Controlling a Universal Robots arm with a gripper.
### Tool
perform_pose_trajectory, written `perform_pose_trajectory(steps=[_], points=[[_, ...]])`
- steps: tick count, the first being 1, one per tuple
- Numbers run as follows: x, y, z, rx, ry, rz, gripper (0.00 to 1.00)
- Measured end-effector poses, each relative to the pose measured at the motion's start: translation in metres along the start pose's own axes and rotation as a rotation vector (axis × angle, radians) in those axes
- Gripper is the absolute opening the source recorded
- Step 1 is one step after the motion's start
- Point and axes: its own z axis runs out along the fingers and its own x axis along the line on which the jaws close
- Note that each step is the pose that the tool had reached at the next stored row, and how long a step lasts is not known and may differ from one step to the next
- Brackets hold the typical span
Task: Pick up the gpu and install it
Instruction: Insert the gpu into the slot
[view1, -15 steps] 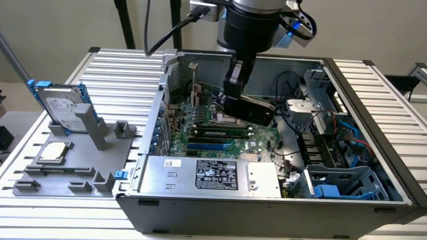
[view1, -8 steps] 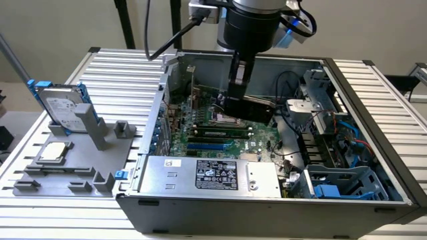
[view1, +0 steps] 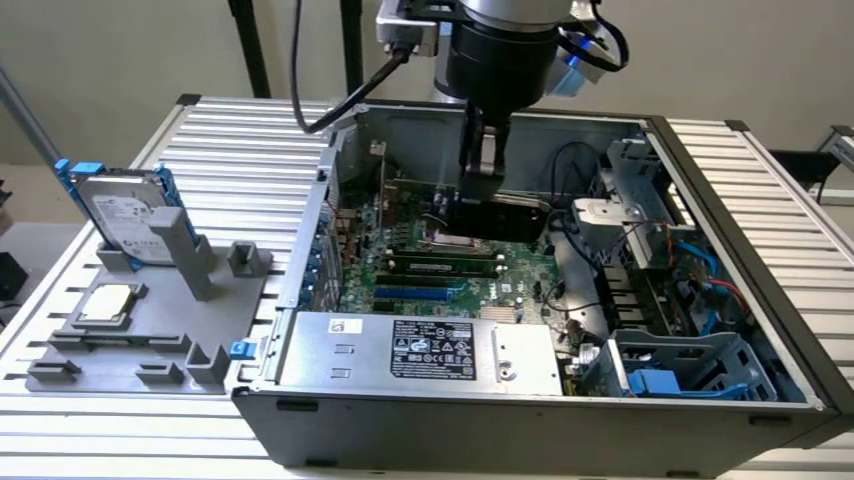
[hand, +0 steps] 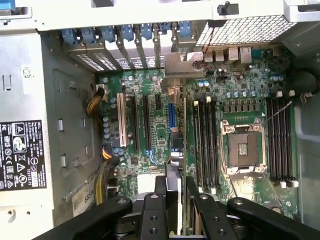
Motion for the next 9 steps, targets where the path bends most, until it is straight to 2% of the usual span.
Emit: perform_pose_trajectory(steps=[9], points=[[0.003, 0.0301, 0.0171, 0.0062, -0.0004, -0.002, 0.26]])
